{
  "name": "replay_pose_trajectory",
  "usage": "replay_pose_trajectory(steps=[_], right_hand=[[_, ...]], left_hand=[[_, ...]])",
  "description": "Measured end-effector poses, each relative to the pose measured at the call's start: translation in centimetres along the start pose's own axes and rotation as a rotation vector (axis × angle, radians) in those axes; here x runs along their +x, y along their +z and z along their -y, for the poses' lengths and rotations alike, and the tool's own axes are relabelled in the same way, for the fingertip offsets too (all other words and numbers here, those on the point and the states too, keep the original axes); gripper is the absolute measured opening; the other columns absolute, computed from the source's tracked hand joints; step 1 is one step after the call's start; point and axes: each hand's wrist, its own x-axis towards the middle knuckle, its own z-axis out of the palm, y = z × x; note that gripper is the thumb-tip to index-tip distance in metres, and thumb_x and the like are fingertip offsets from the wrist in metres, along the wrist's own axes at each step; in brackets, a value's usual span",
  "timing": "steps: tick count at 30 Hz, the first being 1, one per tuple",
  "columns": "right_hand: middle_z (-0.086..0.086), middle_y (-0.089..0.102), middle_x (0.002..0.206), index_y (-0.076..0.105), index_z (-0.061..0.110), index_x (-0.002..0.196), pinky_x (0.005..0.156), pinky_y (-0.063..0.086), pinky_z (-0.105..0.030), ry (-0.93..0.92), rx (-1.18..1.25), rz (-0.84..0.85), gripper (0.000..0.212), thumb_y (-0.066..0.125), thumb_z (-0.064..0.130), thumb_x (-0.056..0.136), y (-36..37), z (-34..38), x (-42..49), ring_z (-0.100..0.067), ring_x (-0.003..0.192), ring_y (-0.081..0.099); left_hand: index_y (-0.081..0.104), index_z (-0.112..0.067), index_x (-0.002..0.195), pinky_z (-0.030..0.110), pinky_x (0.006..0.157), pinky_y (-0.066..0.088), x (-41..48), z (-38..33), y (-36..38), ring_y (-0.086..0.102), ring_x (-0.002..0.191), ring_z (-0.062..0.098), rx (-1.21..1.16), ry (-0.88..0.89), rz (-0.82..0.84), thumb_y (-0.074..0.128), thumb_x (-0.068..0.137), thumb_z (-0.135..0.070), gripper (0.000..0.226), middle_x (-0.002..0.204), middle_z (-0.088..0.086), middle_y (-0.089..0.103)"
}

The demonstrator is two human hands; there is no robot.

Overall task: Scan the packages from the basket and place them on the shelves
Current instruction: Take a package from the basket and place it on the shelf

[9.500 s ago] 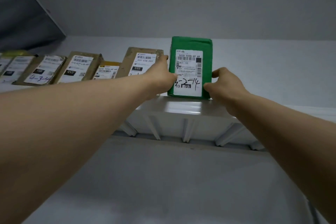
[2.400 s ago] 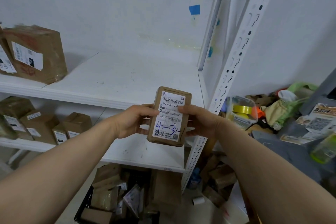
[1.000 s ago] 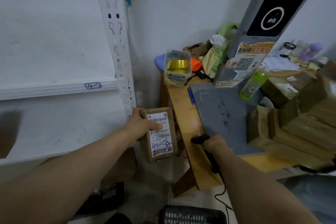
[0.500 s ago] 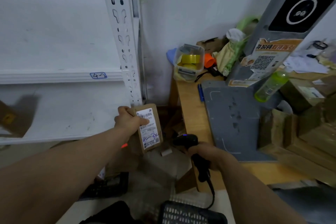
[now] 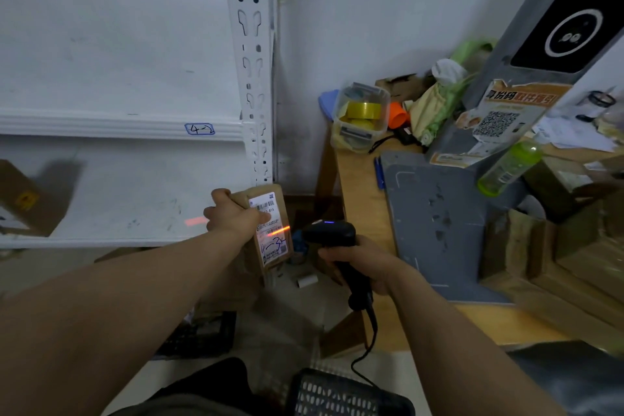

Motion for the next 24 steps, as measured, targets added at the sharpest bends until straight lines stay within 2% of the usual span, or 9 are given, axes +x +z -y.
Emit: replay_pose_trajectory(steps=[10,18,24], right_hand=[[-0.007,0.07,0.093,0.066,0.022,0.112,0.083,0.051,-0.038,-0.014,-0.023,0.0,0.027,0.076,0.02,0.087,1.1,0.5,0.5,-0.024,0.087,0.062],[-0.005,0.069,0.086,0.067,0.02,0.114,0.075,0.051,-0.034,-0.025,-0.006,0.013,0.027,0.075,0.018,0.088,1.8,0.6,0.8,-0.02,0.078,0.061],[-0.006,0.07,0.089,0.067,0.02,0.115,0.08,0.051,-0.037,0.009,-0.004,0.002,0.029,0.076,0.019,0.086,1.6,0.2,1.1,-0.023,0.083,0.062]], left_hand=[[0.03,-0.018,0.139,0.043,0.089,0.051,0.1,0.2,-1.2,0.054,0.115,0.038,-0.024,-0.004,-0.004,0.088,0.074,-0.02,0.087,0.125,0.015,0.043],[0.029,-0.018,0.14,0.043,0.091,0.051,-0.1,0.3,-1.5,0.054,0.116,0.038,-0.026,-0.006,0.002,0.088,0.075,-0.02,0.088,0.127,0.016,0.042],[0.029,-0.018,0.138,0.042,0.088,0.052,-0.3,0.2,-1.0,0.056,0.114,0.037,-0.019,-0.002,0.011,0.088,0.075,-0.02,0.086,0.122,0.014,0.043]])
